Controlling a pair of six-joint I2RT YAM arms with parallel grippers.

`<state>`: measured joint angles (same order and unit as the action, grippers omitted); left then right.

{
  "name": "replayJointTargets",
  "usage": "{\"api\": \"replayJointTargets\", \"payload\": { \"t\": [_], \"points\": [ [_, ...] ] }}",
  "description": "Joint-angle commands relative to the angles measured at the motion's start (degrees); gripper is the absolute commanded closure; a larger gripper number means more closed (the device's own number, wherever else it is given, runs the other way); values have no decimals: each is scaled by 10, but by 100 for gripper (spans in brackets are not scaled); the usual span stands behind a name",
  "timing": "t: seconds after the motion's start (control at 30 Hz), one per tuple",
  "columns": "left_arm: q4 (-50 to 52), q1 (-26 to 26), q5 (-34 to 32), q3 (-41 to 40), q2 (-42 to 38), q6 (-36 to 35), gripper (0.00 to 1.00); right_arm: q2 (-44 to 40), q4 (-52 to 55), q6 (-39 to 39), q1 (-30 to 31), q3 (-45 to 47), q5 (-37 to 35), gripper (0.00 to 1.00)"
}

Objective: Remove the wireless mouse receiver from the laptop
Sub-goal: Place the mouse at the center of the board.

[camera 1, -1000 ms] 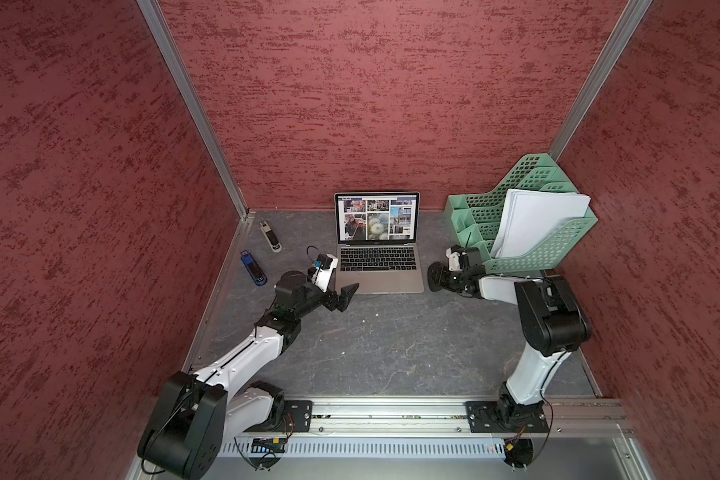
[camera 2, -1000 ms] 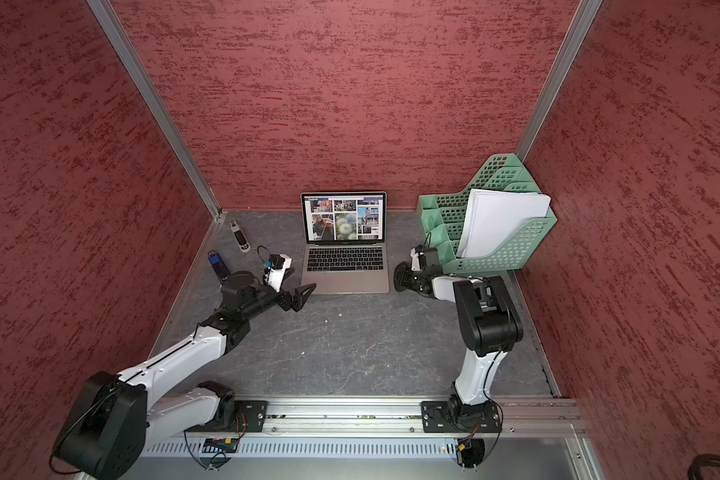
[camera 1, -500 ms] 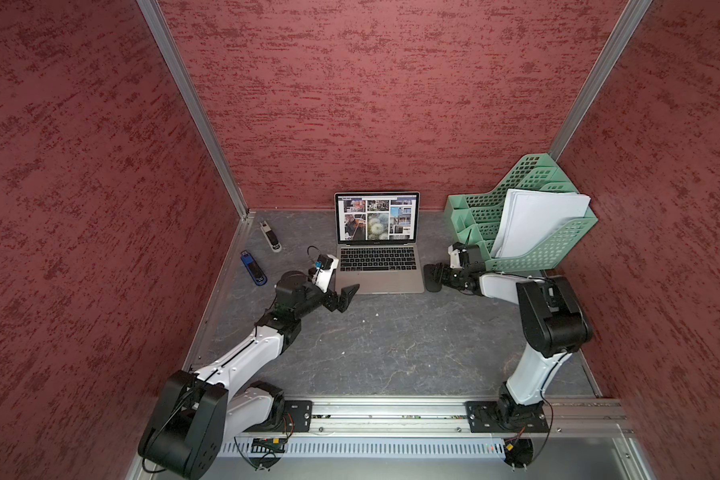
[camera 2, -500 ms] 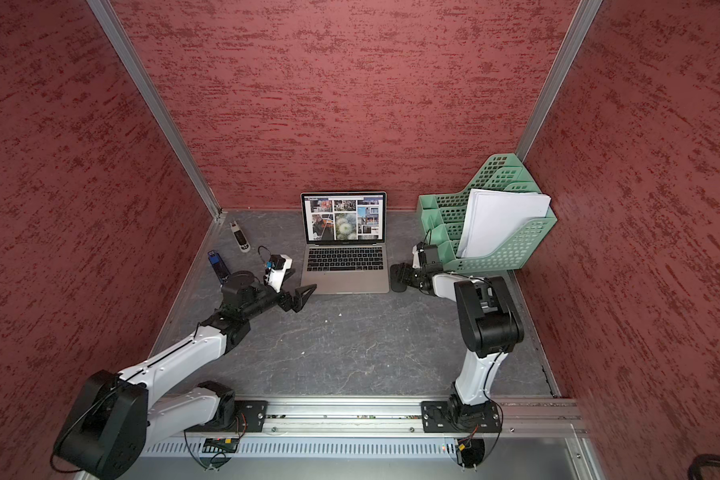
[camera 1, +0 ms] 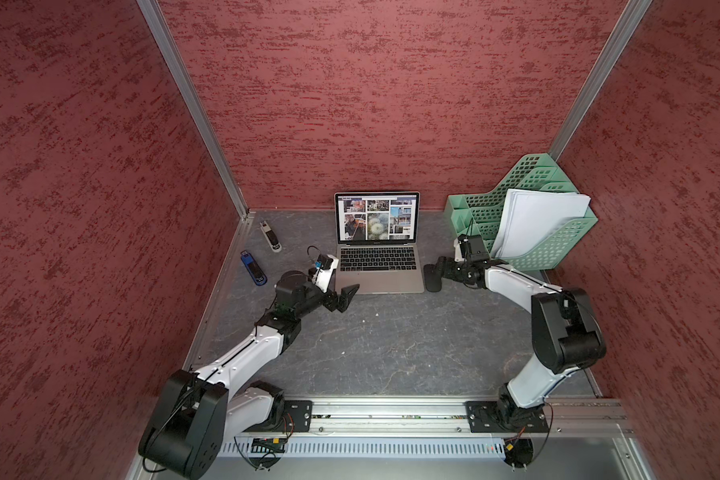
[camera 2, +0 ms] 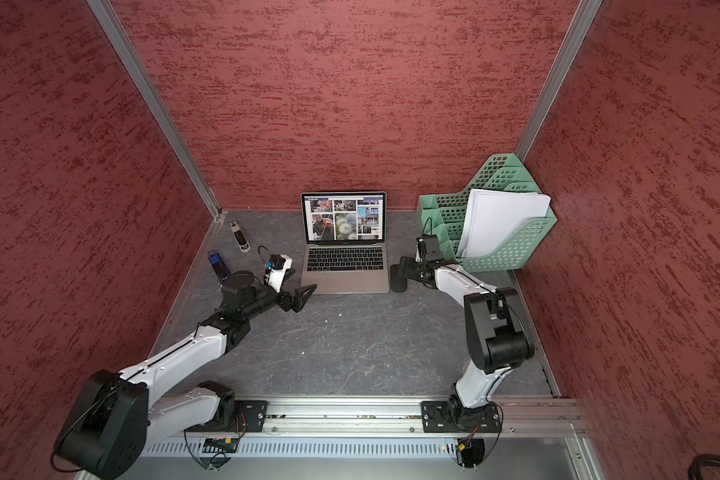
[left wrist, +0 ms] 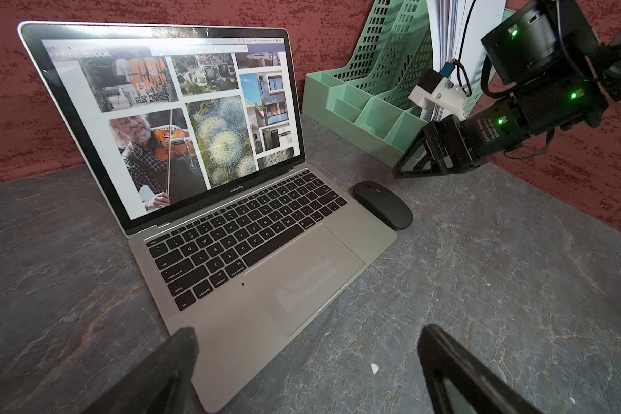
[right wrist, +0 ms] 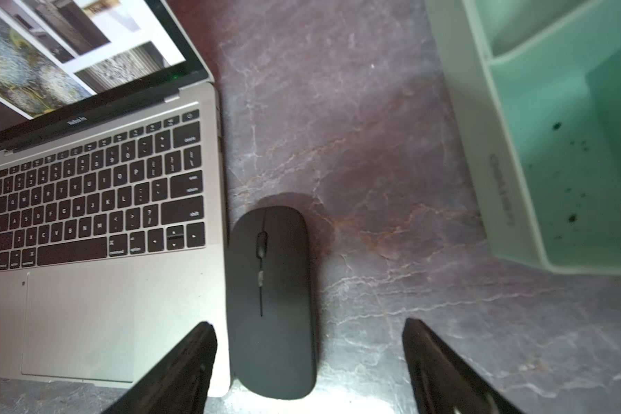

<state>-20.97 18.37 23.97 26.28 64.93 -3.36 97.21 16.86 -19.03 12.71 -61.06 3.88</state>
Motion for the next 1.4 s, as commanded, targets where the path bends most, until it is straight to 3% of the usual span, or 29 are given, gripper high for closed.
{"api": "replayJointTargets", "payload": {
  "t": [0.0,0.4,1.37],
  "points": [
    [-19,-4,3,-8,-8,4,0,7,87,19,45,-36,-79,13],
    [-14,-4,2,-7,-11,-1,0,80,137,9,64,-84,-136,14],
    [-13,-5,3,-6,-4,-4,0,123,127,-13,69,-116,-99,14]
  ]
}}
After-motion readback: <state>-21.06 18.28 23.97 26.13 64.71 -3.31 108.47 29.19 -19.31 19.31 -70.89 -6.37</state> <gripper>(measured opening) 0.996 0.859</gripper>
